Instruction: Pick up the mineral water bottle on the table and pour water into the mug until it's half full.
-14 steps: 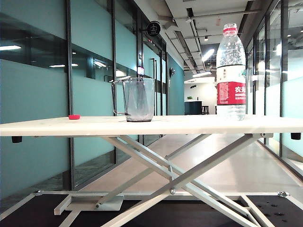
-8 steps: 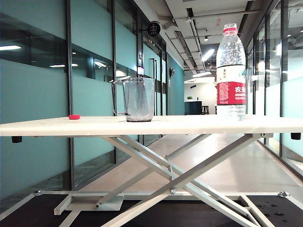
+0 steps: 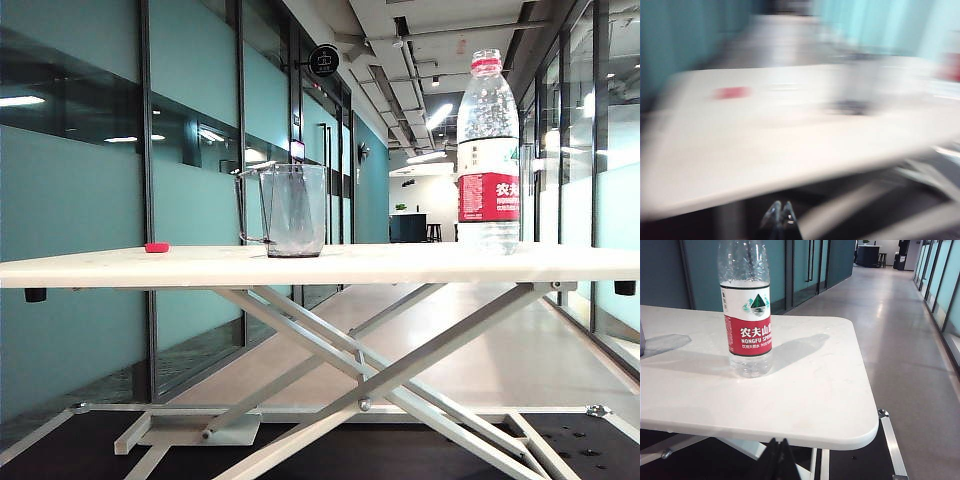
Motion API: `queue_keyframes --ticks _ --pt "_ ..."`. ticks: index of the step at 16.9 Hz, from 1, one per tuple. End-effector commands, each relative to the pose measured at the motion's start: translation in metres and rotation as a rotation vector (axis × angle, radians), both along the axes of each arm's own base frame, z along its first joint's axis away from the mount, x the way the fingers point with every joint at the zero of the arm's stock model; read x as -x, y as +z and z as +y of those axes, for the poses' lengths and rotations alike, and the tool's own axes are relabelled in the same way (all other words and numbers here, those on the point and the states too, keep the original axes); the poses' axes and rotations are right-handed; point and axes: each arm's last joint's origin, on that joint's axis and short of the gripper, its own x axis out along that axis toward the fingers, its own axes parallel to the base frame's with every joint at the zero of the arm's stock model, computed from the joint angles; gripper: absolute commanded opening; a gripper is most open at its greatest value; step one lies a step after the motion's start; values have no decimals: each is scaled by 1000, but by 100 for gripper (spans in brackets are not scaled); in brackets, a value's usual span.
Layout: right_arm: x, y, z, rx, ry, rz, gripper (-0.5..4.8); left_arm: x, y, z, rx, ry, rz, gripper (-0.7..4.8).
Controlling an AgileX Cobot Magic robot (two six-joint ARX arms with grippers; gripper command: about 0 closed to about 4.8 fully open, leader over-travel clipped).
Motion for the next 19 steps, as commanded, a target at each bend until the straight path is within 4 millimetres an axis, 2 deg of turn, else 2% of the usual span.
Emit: queue_keyframes --ticks 1,3,4,5,6,8,10,11,12,15,17,19 --pt "1 1 4 -5 151 -17 -8 5 2 -8 -4 -311 -13 -5" --pt "2 3 9 5 306 -38 -8 5 2 -9 -4 -346 -13 -5" --pt "3 4 10 9 346 -50 8 5 2 -9 -5 -345 -13 -5" --pt "3 6 11 11 354 -69 49 5 2 -8 -5 -343 -14 -5" --pt "3 8 12 13 356 -92 100 5 2 -8 -6 -342 -14 -5" --pt "4 14 15 -2 379 -148 281 5 2 -8 -18 -342 -25 -5" --pt "3 14 18 -9 388 -133 311 5 4 -8 -55 -341 -63 -5" --pt "1 14 19 -14 366 -130 409 5 5 -8 -61 -339 -82 -5" --pt "0 15 20 -17 359 -132 458 5 6 -8 -63 -329 -93 -5" --pt "-12 21 22 -21 343 -165 479 5 7 -8 -63 -314 -97 -5" --pt "-26 26 23 -17 293 -93 479 5 7 -8 -60 -318 -96 -5" --pt "-53 36 25 34 273 -62 479 5 7 -8 -61 -317 -95 -5"
